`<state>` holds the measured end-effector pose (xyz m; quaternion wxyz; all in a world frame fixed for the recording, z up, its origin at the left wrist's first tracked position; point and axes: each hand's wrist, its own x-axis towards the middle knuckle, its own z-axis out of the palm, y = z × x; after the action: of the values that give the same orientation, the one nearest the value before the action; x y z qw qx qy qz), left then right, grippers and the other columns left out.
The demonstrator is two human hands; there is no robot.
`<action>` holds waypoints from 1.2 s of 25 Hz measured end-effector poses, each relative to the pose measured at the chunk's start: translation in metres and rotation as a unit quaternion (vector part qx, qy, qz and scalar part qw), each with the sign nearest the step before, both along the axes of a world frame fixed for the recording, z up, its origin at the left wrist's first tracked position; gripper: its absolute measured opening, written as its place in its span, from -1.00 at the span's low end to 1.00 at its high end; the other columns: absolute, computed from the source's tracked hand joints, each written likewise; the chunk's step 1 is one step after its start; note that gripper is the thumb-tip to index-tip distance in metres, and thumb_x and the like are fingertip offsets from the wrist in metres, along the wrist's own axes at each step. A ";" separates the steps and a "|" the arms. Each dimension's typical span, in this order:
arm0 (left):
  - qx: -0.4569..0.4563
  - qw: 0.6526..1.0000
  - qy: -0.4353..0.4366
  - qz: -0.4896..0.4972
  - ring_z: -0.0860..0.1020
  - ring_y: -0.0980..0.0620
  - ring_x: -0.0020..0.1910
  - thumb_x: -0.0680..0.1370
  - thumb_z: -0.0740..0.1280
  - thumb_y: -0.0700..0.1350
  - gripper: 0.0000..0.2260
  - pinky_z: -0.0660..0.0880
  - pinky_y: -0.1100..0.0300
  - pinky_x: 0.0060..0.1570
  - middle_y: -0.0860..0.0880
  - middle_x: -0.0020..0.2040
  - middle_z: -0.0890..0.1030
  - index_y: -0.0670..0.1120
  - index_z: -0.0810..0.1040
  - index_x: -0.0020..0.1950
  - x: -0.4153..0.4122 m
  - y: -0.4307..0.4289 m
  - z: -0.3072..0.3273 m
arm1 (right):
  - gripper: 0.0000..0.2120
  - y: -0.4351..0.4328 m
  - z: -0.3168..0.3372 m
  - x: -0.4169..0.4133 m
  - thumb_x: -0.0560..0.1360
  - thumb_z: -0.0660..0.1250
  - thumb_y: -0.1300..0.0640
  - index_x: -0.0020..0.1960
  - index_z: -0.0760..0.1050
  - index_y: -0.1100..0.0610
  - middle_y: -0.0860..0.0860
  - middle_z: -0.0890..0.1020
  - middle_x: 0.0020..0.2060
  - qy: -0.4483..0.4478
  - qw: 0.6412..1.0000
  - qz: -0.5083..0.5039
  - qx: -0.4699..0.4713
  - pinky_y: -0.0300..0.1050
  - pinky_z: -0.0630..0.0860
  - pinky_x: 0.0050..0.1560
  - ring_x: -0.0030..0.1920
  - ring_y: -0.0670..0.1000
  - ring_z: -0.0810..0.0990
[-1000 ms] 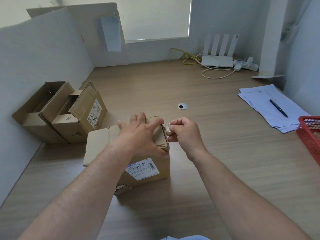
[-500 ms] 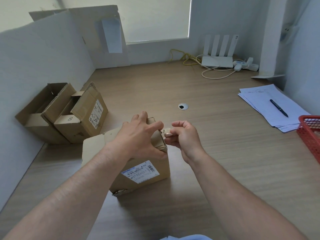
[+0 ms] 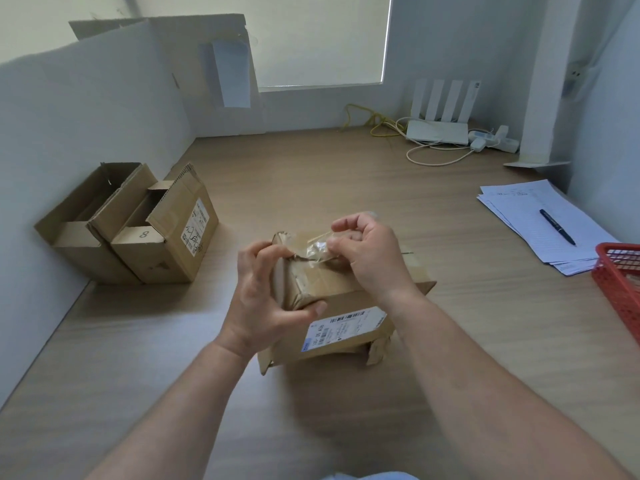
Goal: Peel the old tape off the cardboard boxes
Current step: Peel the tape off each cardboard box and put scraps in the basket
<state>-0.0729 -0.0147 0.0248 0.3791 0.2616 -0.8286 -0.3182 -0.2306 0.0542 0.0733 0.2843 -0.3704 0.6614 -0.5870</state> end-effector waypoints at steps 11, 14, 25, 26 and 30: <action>0.054 0.998 -0.031 0.014 0.37 0.00 0.20 0.17 0.48 0.23 -0.30 0.38 0.33 0.24 -0.07 0.20 0.28 0.09 0.26 0.18 0.056 0.003 -0.050 | -0.87 -0.021 -0.015 0.032 0.35 0.39 0.25 -0.23 0.53 0.04 -0.01 0.62 -0.25 0.097 0.975 0.070 0.188 -0.13 0.46 -0.24 -0.19 0.02 0.57; 0.074 0.997 -0.036 0.010 0.38 -0.03 0.21 0.16 0.49 0.23 -0.30 0.41 0.14 0.28 -0.07 0.20 0.28 0.12 0.28 0.19 0.057 0.001 -0.046 | -0.83 -0.022 -0.014 0.023 0.37 0.37 0.30 -0.32 0.53 0.07 -0.04 0.60 -0.43 0.097 0.979 0.038 0.174 -0.17 0.42 -0.38 -0.42 -0.09 0.52; 0.011 0.960 -0.279 -0.003 -0.44 0.40 0.36 0.10 0.28 0.55 0.18 -0.41 0.28 0.36 0.07 0.56 -0.23 0.07 -0.09 0.56 0.028 -0.011 -0.014 | -0.89 -0.021 -0.024 0.006 0.42 0.35 0.23 -0.24 0.55 0.06 -0.05 0.58 -0.31 0.159 0.974 -0.008 0.160 -0.10 0.52 -0.12 -0.28 -0.01 0.53; 0.015 0.951 -0.308 -0.003 -0.38 0.33 0.41 0.10 0.29 0.56 0.23 -0.39 0.26 0.37 0.07 0.56 -0.22 0.07 -0.19 0.57 0.024 -0.013 -0.013 | -0.93 -0.021 -0.024 0.004 0.42 0.34 0.23 -0.19 0.54 0.09 -0.03 0.60 -0.26 0.163 0.973 -0.022 0.162 -0.04 0.54 -0.08 -0.24 0.03 0.57; 0.016 0.938 -0.347 0.010 -0.08 0.13 0.46 0.18 0.39 0.48 0.21 -0.09 0.22 0.42 0.08 0.50 0.01 -0.07 -0.14 0.58 0.013 -0.019 -0.010 | -0.89 -0.020 -0.029 0.011 0.47 0.28 0.20 0.00 0.45 0.11 0.01 0.57 -0.15 0.255 0.947 -0.077 0.178 -0.04 0.45 -0.14 -0.10 0.12 0.58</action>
<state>-0.0598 -0.0341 0.0148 0.0666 0.3699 -0.9009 -0.2170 -0.2200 0.0344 0.0447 0.1210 -0.3989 0.8320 -0.3661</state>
